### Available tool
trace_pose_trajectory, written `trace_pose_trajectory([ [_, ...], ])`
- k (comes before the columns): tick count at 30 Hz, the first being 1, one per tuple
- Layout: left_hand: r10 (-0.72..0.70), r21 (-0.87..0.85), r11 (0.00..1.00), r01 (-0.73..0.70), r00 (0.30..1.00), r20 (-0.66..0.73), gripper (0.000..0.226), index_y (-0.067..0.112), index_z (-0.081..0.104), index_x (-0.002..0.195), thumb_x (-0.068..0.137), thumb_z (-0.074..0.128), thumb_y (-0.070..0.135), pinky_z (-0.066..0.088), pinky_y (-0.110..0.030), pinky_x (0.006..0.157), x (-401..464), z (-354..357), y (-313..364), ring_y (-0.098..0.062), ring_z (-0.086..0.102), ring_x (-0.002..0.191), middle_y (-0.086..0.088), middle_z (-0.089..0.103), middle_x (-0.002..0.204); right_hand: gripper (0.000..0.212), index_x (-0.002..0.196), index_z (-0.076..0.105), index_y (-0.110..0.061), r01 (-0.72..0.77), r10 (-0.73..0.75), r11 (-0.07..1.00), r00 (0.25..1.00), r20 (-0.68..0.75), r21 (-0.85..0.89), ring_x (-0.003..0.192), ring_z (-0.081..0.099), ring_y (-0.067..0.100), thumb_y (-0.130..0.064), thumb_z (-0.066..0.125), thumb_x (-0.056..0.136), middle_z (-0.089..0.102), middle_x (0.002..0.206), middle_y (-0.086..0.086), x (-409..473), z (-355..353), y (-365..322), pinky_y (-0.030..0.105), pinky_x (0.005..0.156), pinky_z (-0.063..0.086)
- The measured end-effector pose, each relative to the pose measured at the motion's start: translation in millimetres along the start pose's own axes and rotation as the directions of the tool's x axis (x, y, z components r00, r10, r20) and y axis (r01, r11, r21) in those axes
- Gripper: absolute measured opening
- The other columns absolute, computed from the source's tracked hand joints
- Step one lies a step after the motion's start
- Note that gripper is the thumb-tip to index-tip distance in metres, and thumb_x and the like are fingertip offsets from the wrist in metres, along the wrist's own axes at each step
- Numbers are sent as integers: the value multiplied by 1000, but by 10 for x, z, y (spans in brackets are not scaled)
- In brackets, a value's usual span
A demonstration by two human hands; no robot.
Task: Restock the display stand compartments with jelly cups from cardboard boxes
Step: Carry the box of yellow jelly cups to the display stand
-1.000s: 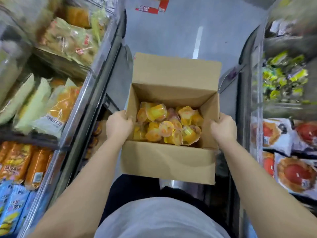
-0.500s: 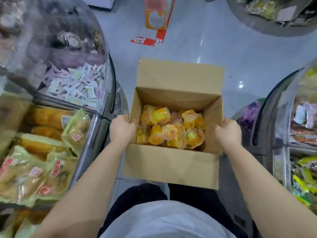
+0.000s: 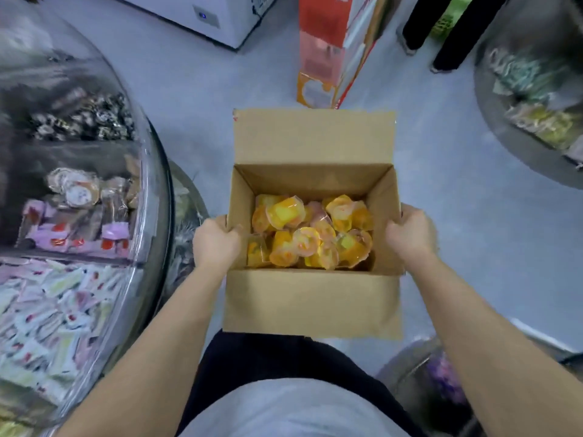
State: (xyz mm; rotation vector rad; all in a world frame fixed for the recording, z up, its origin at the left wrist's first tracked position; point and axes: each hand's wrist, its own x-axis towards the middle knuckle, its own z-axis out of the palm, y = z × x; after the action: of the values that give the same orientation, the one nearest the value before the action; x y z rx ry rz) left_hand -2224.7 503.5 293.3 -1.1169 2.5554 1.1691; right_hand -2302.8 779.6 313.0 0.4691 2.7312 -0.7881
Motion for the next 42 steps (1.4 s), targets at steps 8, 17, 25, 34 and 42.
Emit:
trace_pose_trajectory([
  [8, -147, -52, 988, 145, 988, -48, 38, 16, 35, 50, 82, 53, 8, 26, -25, 45, 1815, 248, 894, -27, 43, 53, -3, 43, 51, 26, 57, 42, -20, 98, -90, 994, 986, 140, -46, 68, 49, 32, -4, 44, 76, 50, 63, 6, 2041, 149, -1334, 26, 52, 33],
  [17, -406, -191, 907, 376, 901, -154, 39, 17, 33, 50, 82, 52, 7, 35, -32, 53, 3406, -150, 1790, -42, 55, 70, -19, 51, 60, 26, 56, 38, -16, 383, -336, 910, 905, 260, -158, 67, 49, 34, -5, 49, 76, 47, 60, 7, 3956, 449, -3361, 30, 55, 35],
  [25, -681, -369, 730, 575, 656, -325, 10, 2, 63, 81, 80, 56, 9, 36, -32, 60, 4576, -111, 2035, -41, 60, 81, -25, 64, 79, 12, 71, 52, -19, 721, -553, 685, 608, 570, -105, 77, 60, 36, -15, 53, 83, 63, 75, 15, 5277, 1456, -5116, 35, 63, 47],
  [34, -916, -646, 395, 653, 335, -221, 5, 8, 59, 75, 78, 56, 8, 37, -29, 57, 5145, -79, 1964, -35, 59, 74, -9, 59, 67, 6, 83, 55, -13, 957, -558, 282, 219, 800, -66, 83, 58, 36, -12, 50, 84, 65, 86, 14, 5378, 2489, -6658, 36, 68, 47],
  [42, -992, -823, 126, 554, 90, -92, 13, 13, 60, 95, 84, 54, 18, 37, -28, 59, 5396, -88, 1704, -32, 58, 79, -8, 66, 81, 23, 107, 55, -9, 999, -440, 24, 49, 897, -43, 94, 57, 37, -8, 53, 84, 65, 102, 15, 5019, 3474, -7250, 37, 76, 46],
])
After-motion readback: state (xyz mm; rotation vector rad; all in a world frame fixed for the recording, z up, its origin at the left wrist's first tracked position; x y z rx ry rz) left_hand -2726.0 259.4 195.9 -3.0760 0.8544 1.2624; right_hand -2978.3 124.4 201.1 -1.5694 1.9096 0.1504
